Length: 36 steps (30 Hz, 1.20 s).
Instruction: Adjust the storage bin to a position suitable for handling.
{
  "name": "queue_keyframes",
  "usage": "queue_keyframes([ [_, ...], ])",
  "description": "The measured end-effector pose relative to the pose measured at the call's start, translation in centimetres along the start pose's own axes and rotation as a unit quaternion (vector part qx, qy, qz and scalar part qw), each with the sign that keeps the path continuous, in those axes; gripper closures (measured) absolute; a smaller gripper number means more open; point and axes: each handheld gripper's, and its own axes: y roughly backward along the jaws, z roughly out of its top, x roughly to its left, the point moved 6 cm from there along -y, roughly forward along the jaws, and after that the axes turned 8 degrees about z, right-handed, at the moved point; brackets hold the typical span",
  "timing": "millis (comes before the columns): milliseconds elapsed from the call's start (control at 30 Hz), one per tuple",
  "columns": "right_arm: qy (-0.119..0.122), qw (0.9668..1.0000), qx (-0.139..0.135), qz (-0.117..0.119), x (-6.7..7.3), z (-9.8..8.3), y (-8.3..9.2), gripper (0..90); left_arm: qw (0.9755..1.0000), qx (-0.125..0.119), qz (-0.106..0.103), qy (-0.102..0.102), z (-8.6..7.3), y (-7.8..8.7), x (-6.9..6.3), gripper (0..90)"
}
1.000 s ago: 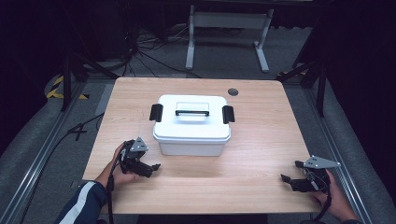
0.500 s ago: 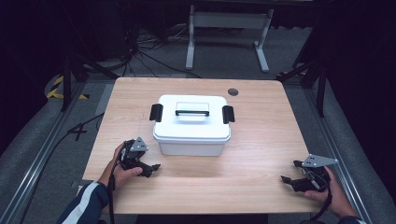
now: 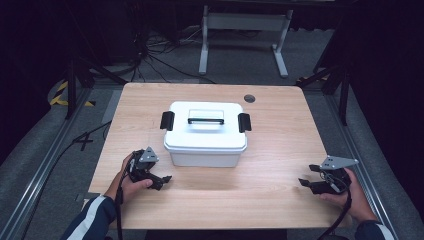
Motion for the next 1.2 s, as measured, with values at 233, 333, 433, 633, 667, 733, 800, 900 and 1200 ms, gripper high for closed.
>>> queue_keyframes([
  [233,0.027,0.9996,0.009,0.004,0.4,3.2,-0.4,33.3,1.0000,0.000,0.000,0.000,0.0,0.0,0.0,0.4],
  [333,0.040,0.9992,0.010,0.006,0.8,4.8,-0.5,33.4,1.0000,0.000,0.000,0.000,0.0,0.0,0.0,0.4],
  [433,0.050,0.9987,0.009,0.007,0.9,5.6,-0.5,33.4,1.0000,0.000,0.000,0.000,0.0,0.0,0.0,0.5],
  [633,0.073,0.9973,0.009,0.008,1.3,7.9,-0.2,34.7,1.0000,0.001,0.000,-0.002,0.0,0.0,0.0,0.5],
  [667,0.073,0.9972,0.010,0.010,1.4,8.1,-0.1,35.6,1.0000,0.001,0.000,-0.002,0.0,0.0,0.0,0.5],
  [733,0.083,0.9964,0.011,0.009,1.4,8.8,0.1,35.7,1.0000,0.001,0.000,-0.003,0.0,0.0,0.0,0.5],
  [800,0.092,0.9956,0.011,0.009,1.6,9.8,0.4,35.5,1.0000,0.001,0.000,-0.002,0.0,0.0,0.0,0.5],
  [900,0.096,0.9953,0.009,0.010,1.7,10.4,0.5,35.4,1.0000,0.001,0.000,-0.003,0.0,0.0,0.0,0.5],
  [1200,0.131,0.9912,0.015,0.011,2.4,14.0,1.4,35.4,1.0000,0.001,0.000,-0.002,0.0,0.0,0.0,0.5],
])
